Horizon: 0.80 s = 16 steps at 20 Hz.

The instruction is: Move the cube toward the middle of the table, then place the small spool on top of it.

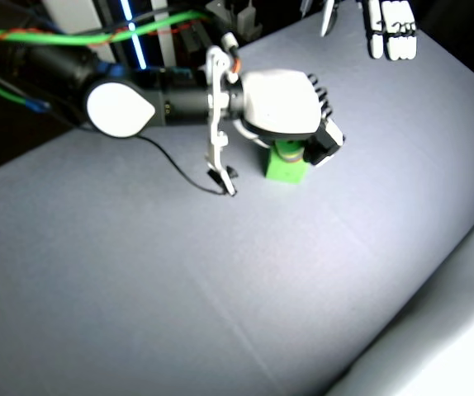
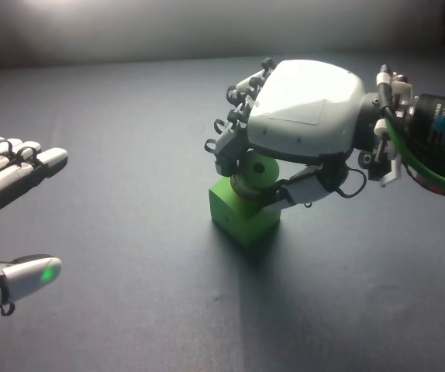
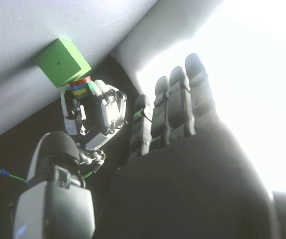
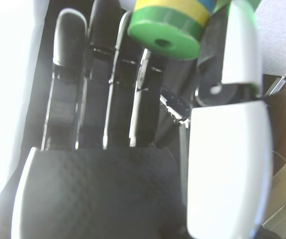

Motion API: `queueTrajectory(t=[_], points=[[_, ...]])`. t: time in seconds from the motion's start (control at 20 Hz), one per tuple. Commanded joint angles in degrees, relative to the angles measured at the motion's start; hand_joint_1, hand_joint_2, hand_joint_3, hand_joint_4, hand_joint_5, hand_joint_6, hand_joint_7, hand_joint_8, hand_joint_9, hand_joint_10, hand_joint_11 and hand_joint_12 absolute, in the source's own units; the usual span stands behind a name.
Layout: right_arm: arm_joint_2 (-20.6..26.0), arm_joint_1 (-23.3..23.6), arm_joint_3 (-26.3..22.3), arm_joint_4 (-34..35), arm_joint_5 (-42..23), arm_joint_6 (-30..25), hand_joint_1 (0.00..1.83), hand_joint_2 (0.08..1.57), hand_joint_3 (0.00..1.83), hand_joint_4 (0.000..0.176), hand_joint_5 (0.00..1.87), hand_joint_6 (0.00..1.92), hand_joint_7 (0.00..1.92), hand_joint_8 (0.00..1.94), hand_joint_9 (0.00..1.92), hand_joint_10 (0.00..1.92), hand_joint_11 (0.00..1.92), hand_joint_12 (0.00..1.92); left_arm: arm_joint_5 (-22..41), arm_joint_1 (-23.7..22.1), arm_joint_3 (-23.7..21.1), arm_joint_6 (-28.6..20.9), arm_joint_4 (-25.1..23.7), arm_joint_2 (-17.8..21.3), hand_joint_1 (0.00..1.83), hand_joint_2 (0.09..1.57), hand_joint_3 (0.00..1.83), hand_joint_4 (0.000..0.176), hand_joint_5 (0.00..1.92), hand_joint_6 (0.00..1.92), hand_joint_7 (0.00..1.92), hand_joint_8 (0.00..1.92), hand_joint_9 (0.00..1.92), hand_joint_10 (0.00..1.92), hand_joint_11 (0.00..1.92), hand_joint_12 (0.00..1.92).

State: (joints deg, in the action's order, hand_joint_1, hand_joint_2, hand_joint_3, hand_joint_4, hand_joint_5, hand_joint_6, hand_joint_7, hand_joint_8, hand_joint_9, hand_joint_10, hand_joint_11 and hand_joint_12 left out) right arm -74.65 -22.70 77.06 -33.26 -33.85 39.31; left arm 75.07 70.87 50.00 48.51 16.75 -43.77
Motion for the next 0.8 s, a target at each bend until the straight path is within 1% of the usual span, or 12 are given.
queueTrajectory(t=[0.0,0.1,0.15,0.2,0.25,0.35,0.4,0.5,0.6,0.65,0.7,0.75], points=[[0.04,0.62,0.14,1.58,-5.44,0.38,1.15,1.04,0.00,0.000,0.85,0.12,0.85,0.14,0.84,0.15,0.38,1.13,6.86,-0.28,0.40,-0.30,0.26,-0.17,0.25,1.22,0.00,0.102,0.10,0.00,0.11,0.00,0.08,0.00,0.00,0.25],[0.04,0.62,0.20,1.58,-5.44,0.38,1.14,1.03,0.00,0.000,0.84,0.04,0.84,0.05,0.82,0.10,0.33,1.14,6.87,-0.28,0.42,-0.31,0.21,-0.18,0.26,1.22,0.00,0.092,0.10,0.00,0.11,0.00,0.07,0.00,0.00,0.25],[0.04,0.62,0.22,1.58,-5.44,0.38,1.11,1.03,0.00,0.000,0.82,0.01,0.82,0.02,0.81,0.08,0.32,1.14,6.87,-0.28,0.43,-0.31,0.21,-0.20,0.25,1.22,0.00,0.095,0.10,0.00,0.10,0.00,0.07,0.00,0.00,0.25],[0.04,0.62,0.26,1.58,-5.44,0.38,1.10,1.01,0.00,0.025,0.79,0.00,0.82,0.01,0.84,0.07,0.34,1.18,6.88,-0.29,0.44,-0.32,0.21,-0.23,0.25,1.21,0.00,0.098,0.10,0.00,0.10,0.00,0.06,0.00,0.00,0.22],[0.04,0.62,0.29,1.58,-5.44,0.38,1.10,1.01,0.00,0.025,0.79,0.00,0.82,0.01,0.84,0.07,0.34,1.18,6.88,-0.29,0.44,-0.33,0.20,-0.25,0.25,1.21,0.00,0.098,0.10,0.00,0.10,0.00,0.06,0.00,0.00,0.22],[0.04,0.62,0.30,1.58,-5.44,0.38,1.11,1.01,0.00,0.040,0.75,0.00,0.79,0.00,0.81,0.06,0.30,1.17,6.88,-0.31,0.45,-0.34,0.19,-0.26,0.25,1.22,0.00,0.087,0.11,0.00,0.10,0.00,0.07,0.00,0.00,0.24],[0.04,0.62,0.30,1.59,-5.44,0.38,1.08,1.01,0.00,0.051,0.71,0.00,0.77,0.00,0.80,0.05,0.29,1.23,6.88,-0.31,0.45,-0.36,0.19,-0.26,0.25,1.22,0.00,0.093,0.10,0.00,0.09,0.00,0.06,0.00,0.00,0.20],[0.05,0.62,0.28,1.61,-5.44,0.37,1.06,1.01,0.00,0.061,0.69,0.00,0.76,0.00,0.80,0.05,0.27,1.28,6.89,-0.31,0.46,-0.40,0.19,-0.27,0.25,1.22,0.00,0.088,0.10,0.00,0.10,0.00,0.06,0.00,0.00,0.19],[0.05,0.62,0.21,1.66,-5.44,0.37,1.00,1.02,0.00,0.055,0.64,0.00,0.66,0.00,0.70,0.01,0.16,1.24,6.90,-0.31,0.44,-0.43,0.19,-0.29,0.26,1.22,0.00,0.088,0.11,0.00,0.10,0.00,0.07,0.00,0.00,0.20],[0.05,0.62,0.10,1.73,-5.45,0.37,0.92,1.01,0.00,0.088,0.56,0.00,0.57,0.00,0.60,0.00,0.11,1.21,6.93,-0.31,0.42,-0.45,0.19,-0.29,0.24,1.22,0.00,0.095,0.11,0.00,0.10,0.00,0.08,0.00,0.00,0.24],[0.05,0.62,-0.03,1.74,-5.45,0.37,0.87,0.99,0.00,0.107,0.50,0.00,0.50,0.00,0.54,0.00,0.10,1.20,6.96,-0.31,0.41,-0.45,0.19,-0.29,0.23,1.22,0.00,0.107,0.11,0.00,0.10,0.00,0.08,0.00,0.00,0.25],[0.05,0.62,-0.26,1.74,-5.45,0.37,0.82,0.96,0.00,0.113,0.42,0.00,0.40,0.00,0.46,0.00,0.02,1.20,7.03,-0.31,0.38,-0.46,0.20,-0.28,0.23,1.21,0.00,0.114,0.10,0.00,0.09,0.00,0.06,0.00,0.00,0.25]])
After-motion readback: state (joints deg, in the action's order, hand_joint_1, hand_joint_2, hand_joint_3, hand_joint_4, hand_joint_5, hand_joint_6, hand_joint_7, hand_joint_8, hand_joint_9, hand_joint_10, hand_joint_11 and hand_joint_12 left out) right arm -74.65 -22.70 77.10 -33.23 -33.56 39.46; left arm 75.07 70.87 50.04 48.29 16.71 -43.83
